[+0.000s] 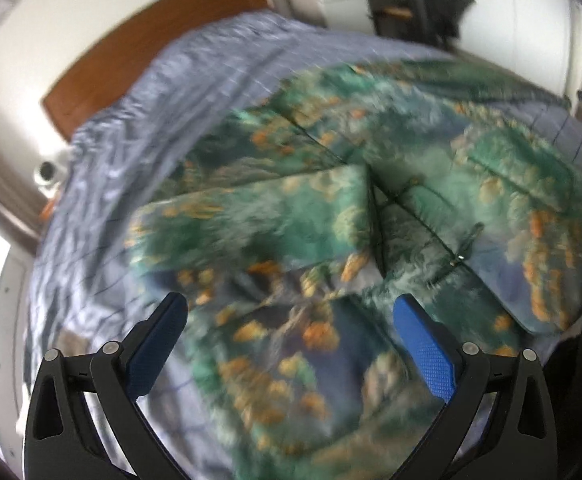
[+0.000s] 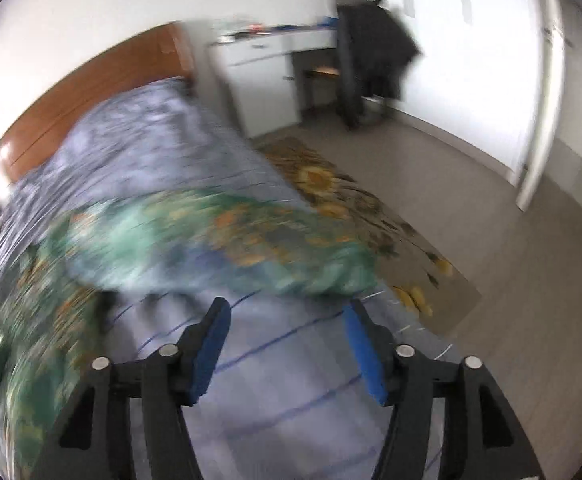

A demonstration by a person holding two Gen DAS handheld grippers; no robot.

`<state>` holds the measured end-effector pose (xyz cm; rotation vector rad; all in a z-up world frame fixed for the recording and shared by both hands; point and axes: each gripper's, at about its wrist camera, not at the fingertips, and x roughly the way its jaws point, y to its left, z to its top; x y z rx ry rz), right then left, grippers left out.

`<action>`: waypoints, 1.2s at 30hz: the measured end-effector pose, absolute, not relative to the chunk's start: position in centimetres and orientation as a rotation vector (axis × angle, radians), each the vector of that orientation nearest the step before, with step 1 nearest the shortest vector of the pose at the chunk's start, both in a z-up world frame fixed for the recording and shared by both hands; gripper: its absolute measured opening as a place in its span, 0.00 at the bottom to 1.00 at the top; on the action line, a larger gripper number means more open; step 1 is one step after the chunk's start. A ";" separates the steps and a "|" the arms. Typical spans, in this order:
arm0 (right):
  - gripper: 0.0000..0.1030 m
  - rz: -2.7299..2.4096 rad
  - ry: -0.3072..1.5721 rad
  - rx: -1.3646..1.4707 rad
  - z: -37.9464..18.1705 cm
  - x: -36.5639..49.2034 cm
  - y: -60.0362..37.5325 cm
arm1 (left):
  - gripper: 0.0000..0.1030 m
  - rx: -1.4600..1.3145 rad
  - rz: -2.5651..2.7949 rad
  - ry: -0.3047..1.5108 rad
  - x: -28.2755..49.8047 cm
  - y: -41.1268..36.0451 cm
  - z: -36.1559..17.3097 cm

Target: Fold large clothes

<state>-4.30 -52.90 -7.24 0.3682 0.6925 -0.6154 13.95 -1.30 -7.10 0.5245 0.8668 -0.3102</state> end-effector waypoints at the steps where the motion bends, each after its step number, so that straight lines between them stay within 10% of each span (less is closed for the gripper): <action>1: 0.61 -0.569 0.700 0.338 -6.9 -4.5 -50.9 | 0.99 0.546 -0.335 0.886 15.2 -2.1 -8.3; 7: 0.61 -0.426 0.751 0.277 -6.9 -5.3 -43.7 | 0.99 0.642 -0.419 0.989 19.2 -5.2 -13.7; 12: 0.61 -0.344 0.765 0.213 -6.7 -5.5 -39.4 | 0.36 0.580 -0.490 1.053 19.5 -5.1 -14.3; 15: 0.61 -0.324 0.754 0.182 -6.3 -4.9 -37.8 | 0.21 0.506 -0.444 1.041 19.8 -3.9 -13.3; 27: 0.61 -0.325 0.743 0.141 -5.4 -4.8 -37.6 | 0.20 -0.062 -0.077 0.762 18.3 18.0 3.3; 36: 0.61 -0.302 0.776 0.159 -7.2 -5.1 -37.9 | 0.35 -0.239 0.350 0.812 16.0 33.2 -0.2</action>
